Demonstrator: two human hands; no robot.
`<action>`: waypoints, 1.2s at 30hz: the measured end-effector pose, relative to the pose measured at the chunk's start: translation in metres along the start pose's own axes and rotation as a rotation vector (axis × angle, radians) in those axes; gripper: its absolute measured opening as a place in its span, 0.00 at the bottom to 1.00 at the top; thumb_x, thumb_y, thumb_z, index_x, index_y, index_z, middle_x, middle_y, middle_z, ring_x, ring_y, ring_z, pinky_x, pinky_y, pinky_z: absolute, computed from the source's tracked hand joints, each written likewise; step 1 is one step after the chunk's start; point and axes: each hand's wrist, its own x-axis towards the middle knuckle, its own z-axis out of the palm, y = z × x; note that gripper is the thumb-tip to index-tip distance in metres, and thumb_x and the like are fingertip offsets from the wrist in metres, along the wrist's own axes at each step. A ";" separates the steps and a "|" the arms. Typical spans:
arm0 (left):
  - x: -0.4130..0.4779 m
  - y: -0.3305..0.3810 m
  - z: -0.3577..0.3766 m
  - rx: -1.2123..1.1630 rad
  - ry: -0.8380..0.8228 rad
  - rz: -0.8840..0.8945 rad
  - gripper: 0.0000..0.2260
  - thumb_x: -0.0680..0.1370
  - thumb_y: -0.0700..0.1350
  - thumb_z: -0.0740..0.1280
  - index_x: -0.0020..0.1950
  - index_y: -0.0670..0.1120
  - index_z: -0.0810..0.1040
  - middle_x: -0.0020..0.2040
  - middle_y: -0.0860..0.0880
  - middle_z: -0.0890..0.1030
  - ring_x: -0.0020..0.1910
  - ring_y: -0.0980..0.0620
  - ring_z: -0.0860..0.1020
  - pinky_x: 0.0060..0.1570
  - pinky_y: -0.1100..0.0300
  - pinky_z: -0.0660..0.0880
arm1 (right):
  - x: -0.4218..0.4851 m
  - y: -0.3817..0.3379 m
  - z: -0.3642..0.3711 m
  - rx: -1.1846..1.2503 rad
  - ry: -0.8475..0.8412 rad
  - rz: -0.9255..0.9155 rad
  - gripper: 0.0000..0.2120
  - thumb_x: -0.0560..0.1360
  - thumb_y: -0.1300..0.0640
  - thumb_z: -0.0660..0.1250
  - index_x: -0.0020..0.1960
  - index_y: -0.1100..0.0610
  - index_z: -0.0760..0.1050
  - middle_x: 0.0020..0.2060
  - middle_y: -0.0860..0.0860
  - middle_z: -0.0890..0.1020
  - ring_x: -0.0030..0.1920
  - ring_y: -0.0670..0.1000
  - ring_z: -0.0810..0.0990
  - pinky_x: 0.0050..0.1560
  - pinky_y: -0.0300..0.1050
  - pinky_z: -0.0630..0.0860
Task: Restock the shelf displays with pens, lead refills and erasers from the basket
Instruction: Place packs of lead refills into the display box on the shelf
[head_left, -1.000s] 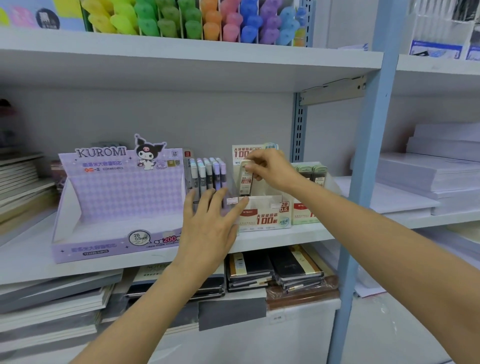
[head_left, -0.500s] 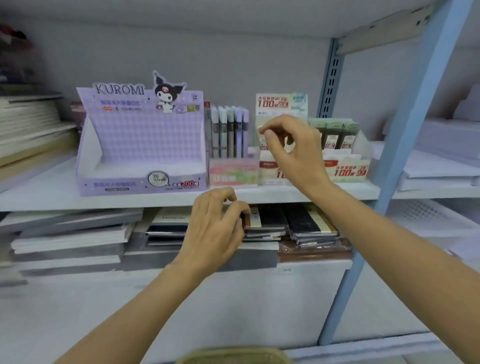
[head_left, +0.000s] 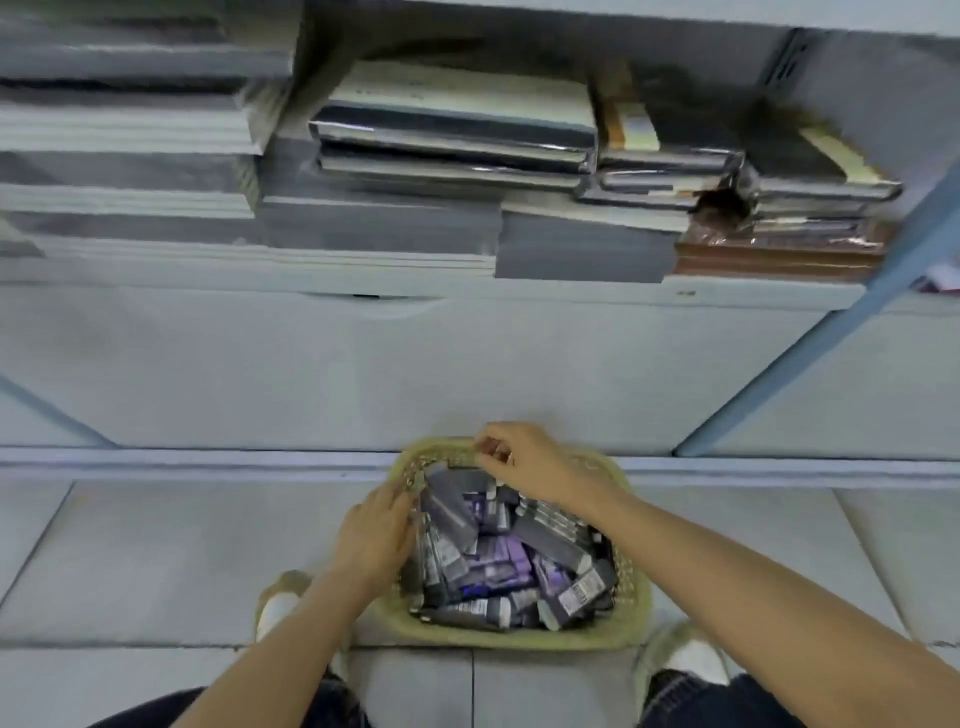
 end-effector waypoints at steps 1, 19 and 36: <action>-0.004 -0.006 0.008 -0.006 -0.049 -0.028 0.19 0.82 0.47 0.56 0.74 0.48 0.65 0.78 0.52 0.58 0.70 0.50 0.68 0.62 0.58 0.68 | 0.000 0.013 0.018 -0.001 -0.065 0.058 0.12 0.79 0.54 0.65 0.61 0.56 0.76 0.54 0.52 0.81 0.52 0.52 0.80 0.55 0.52 0.77; -0.003 -0.031 0.033 -0.342 0.222 -0.056 0.14 0.78 0.36 0.65 0.63 0.43 0.78 0.65 0.48 0.78 0.49 0.46 0.82 0.47 0.51 0.78 | 0.021 0.037 0.125 0.171 -0.115 0.266 0.18 0.76 0.52 0.70 0.61 0.58 0.72 0.53 0.53 0.81 0.51 0.53 0.81 0.48 0.45 0.77; 0.009 -0.033 0.007 -1.730 0.288 -0.644 0.05 0.81 0.42 0.64 0.51 0.40 0.72 0.33 0.44 0.79 0.28 0.47 0.78 0.32 0.56 0.78 | 0.013 0.003 0.112 0.450 -0.025 0.300 0.17 0.75 0.49 0.70 0.59 0.58 0.76 0.50 0.50 0.81 0.50 0.50 0.79 0.50 0.44 0.76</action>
